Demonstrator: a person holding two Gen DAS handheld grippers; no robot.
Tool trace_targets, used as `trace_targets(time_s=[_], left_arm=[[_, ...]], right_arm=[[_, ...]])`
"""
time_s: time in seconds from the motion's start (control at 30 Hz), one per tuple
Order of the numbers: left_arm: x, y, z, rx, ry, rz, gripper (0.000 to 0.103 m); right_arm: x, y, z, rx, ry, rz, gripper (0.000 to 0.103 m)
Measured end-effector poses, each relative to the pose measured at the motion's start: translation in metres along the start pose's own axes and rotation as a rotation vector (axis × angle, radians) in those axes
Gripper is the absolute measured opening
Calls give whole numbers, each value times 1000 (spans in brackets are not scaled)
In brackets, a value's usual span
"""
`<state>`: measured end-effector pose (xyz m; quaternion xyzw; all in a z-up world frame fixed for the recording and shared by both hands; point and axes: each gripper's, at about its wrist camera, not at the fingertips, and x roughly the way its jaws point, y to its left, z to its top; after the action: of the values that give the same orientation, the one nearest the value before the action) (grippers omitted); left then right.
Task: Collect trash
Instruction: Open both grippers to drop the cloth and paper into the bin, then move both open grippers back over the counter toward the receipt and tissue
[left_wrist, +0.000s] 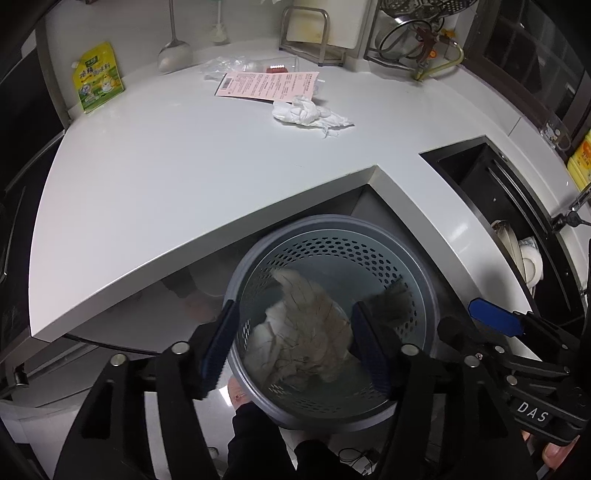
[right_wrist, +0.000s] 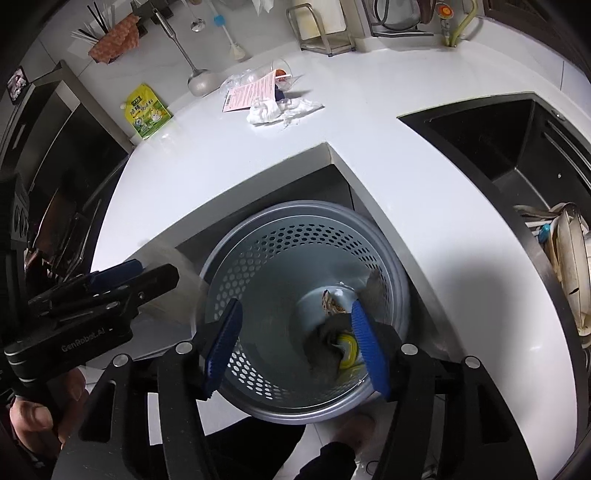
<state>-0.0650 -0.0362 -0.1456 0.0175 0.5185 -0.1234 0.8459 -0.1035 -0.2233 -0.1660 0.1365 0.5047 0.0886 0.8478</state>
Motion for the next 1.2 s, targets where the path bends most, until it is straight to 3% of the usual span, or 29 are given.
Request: trace_targets(time_s=[0.73,1.2], left_arm=[[-15,20,6,-40,-47,4,79],[-23,42,48,-35,-144,4,85]], right_arm=[[-2,8,3,-7,-3,-9,63],[-4,18,46,2,-82,-59,65]])
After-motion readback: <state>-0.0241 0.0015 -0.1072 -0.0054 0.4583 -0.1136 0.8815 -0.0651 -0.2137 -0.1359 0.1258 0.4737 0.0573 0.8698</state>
